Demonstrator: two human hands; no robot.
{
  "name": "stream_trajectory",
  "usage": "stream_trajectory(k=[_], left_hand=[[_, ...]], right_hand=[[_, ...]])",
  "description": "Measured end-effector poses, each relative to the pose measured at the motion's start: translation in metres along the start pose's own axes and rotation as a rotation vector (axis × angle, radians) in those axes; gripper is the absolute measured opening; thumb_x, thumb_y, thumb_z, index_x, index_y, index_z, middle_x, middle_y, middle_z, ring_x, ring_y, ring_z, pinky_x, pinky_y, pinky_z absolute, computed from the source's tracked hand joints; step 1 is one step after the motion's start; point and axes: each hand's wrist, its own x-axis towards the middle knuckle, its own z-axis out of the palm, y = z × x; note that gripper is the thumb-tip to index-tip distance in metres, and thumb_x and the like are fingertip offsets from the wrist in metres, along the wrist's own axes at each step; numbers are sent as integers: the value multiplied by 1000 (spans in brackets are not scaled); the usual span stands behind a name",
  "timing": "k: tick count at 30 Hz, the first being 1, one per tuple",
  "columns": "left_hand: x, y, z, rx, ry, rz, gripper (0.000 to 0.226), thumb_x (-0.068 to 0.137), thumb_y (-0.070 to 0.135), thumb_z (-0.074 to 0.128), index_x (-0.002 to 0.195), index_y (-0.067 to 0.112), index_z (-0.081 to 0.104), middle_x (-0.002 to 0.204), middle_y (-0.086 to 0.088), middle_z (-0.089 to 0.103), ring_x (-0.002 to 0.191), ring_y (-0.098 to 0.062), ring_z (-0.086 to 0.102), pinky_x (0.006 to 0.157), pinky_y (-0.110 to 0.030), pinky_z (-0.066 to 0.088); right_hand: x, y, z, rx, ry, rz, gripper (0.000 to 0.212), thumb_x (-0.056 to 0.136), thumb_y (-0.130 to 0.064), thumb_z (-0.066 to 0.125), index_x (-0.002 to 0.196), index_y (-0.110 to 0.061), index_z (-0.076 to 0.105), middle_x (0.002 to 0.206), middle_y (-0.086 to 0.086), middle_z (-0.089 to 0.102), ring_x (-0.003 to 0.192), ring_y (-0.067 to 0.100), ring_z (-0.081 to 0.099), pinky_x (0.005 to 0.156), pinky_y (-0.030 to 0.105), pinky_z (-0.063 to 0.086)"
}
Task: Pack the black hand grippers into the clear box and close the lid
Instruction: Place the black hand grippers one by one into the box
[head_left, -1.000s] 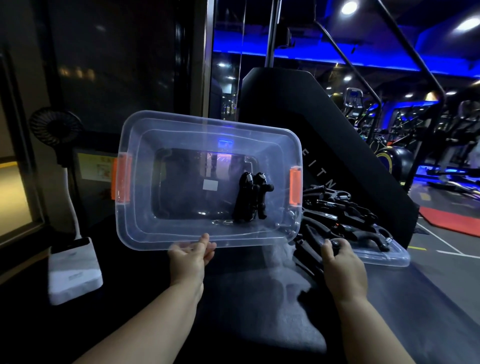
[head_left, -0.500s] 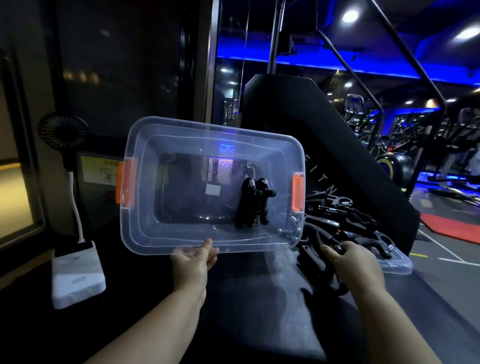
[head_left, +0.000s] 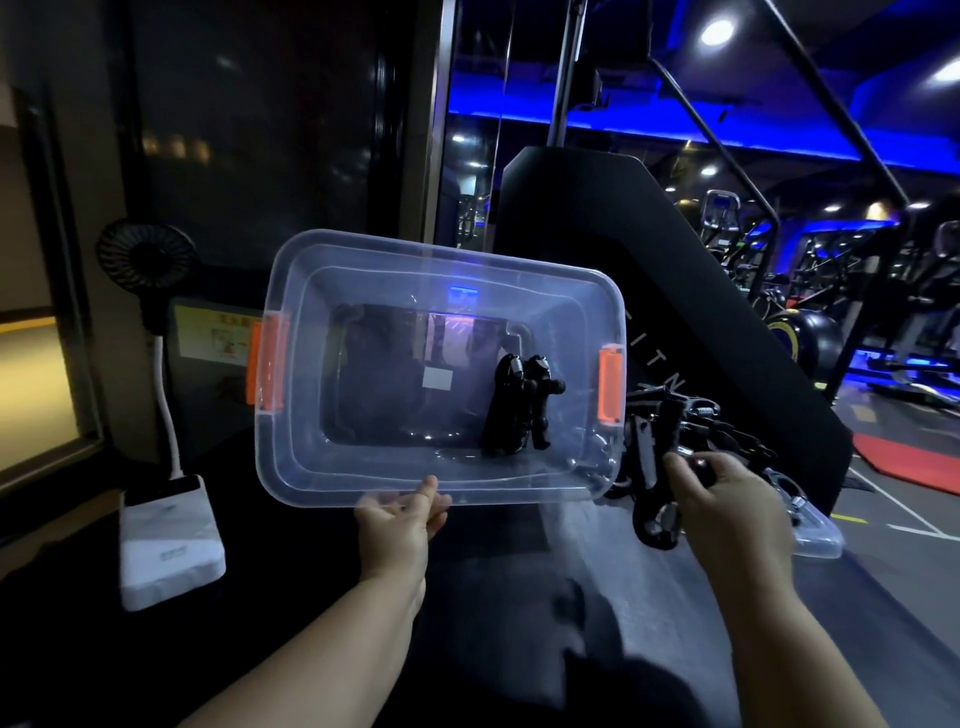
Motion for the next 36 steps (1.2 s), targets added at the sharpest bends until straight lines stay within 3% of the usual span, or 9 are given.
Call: stream_trajectory(k=[3,7,11,17,22,26,28,32,36], left_hand=[[-1,1,0,15,-10,2,33,85,14,68,104,8,42,67,-8,72,70,-17,71,68,-30,55],[-4,3,0,16,-23,5,32,85,14,68,102,8,42,65,-8,71,70,-16,71,69,-30,54],[-7,7,1,-1,-24,-3,31,85,12,68,101,8,41,63,-7,70,65,-14,70,70,-31,56],[-8,9,1,-3,-23,-6,31,85,13,67,100,8,40,69,-12,70,70,-19,70,71,-31,56],[-8,8,2,-3,-19,-19,30,85,13,68,97,11,40,69,-11,71,67,-16,70,67,-27,55],[-7,9,3,3,-3,-21,30,85,13,68,95,13,40,73,-12,70,62,-12,70,59,-22,51],[-7,9,3,0,-10,-18,30,85,13,67,96,12,40,70,-12,70,63,-13,70,60,-22,51],[-7,9,3,14,16,-32,33,84,14,69,100,9,41,80,-14,68,67,-15,68,61,-24,52],[-6,7,3,42,35,-32,32,82,14,71,97,12,43,78,-6,64,54,-4,65,50,-16,50]], right_hand=[[-1,-17,-3,159,102,-37,16,88,-42,60,79,-29,63,55,-15,58,58,-2,52,50,22,33],[-1,-40,9,344,141,-126,11,88,-40,61,81,-31,62,60,-9,61,61,5,56,55,27,40],[1,-58,41,358,-1,-139,17,89,-35,62,78,-23,62,58,-3,59,57,18,55,55,32,39],[6,-71,82,277,-181,-110,27,86,-48,62,74,-23,61,61,-6,59,63,17,56,55,29,37],[22,-79,103,392,-283,-9,28,78,-52,68,68,-27,62,55,-7,62,55,15,59,58,33,46],[33,-86,117,506,-396,27,15,74,-35,79,70,-30,65,57,-6,63,58,24,66,61,40,58],[34,-88,125,482,-435,-2,16,72,-25,81,72,-31,66,67,-3,67,63,24,69,65,44,59],[32,-96,140,344,-438,-149,19,73,-26,80,77,-34,63,66,-10,63,61,15,63,58,24,49],[31,-101,149,203,-448,-286,21,79,-27,74,98,-30,66,78,-4,64,72,20,61,66,28,49]])
